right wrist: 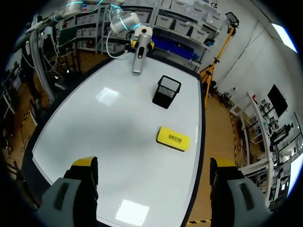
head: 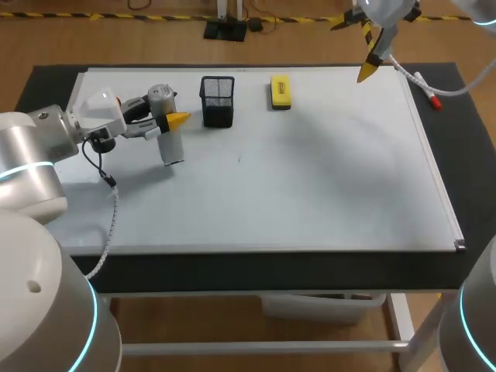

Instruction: Pick up the inspection probe, press it on each red-marked spot on the whiteboard one by one, put down the probe, pick up the eraser, and wipe off all the red marks.

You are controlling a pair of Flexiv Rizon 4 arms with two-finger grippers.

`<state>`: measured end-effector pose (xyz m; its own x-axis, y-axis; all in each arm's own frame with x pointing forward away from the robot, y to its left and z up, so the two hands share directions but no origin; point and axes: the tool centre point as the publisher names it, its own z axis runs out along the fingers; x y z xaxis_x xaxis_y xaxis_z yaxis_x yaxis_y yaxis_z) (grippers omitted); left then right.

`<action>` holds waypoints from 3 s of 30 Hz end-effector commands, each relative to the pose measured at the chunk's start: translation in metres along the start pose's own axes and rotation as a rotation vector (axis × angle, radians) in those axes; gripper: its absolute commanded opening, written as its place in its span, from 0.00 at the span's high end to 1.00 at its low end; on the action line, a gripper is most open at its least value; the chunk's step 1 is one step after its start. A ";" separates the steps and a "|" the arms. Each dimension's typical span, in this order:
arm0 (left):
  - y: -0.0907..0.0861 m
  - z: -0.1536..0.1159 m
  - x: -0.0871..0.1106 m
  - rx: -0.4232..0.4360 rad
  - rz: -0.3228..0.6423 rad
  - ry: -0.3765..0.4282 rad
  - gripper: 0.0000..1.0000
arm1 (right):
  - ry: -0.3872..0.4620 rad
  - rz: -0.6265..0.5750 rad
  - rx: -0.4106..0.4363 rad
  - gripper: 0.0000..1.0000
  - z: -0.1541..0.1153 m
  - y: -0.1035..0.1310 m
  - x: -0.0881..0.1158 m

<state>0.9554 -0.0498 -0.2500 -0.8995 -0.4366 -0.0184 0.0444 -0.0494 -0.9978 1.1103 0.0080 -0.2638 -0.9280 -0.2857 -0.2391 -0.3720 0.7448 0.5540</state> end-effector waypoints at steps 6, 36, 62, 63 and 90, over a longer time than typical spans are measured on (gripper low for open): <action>-0.007 0.002 -0.004 0.007 0.013 0.012 1.00 | 0.003 0.000 0.005 0.00 -0.001 0.000 0.000; -0.075 0.071 -0.061 0.042 0.058 0.355 1.00 | 0.003 0.000 0.005 0.00 -0.001 0.000 0.000; -0.072 0.144 -0.086 0.085 0.039 0.623 1.00 | 0.003 0.000 0.005 0.00 -0.001 0.000 0.000; -0.070 0.146 -0.086 0.071 0.046 0.617 1.00 | 0.003 0.000 0.005 0.00 -0.001 0.000 0.000; -0.041 0.158 -0.090 0.075 0.024 0.620 1.00 | 0.003 0.000 0.005 0.00 -0.001 0.000 0.000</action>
<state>1.0984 -0.1507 -0.1950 -0.9888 0.1161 -0.0940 0.0807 -0.1139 -0.9902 1.1103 0.0078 -0.2633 -0.9281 -0.2857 -0.2386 -0.3717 0.7455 0.5532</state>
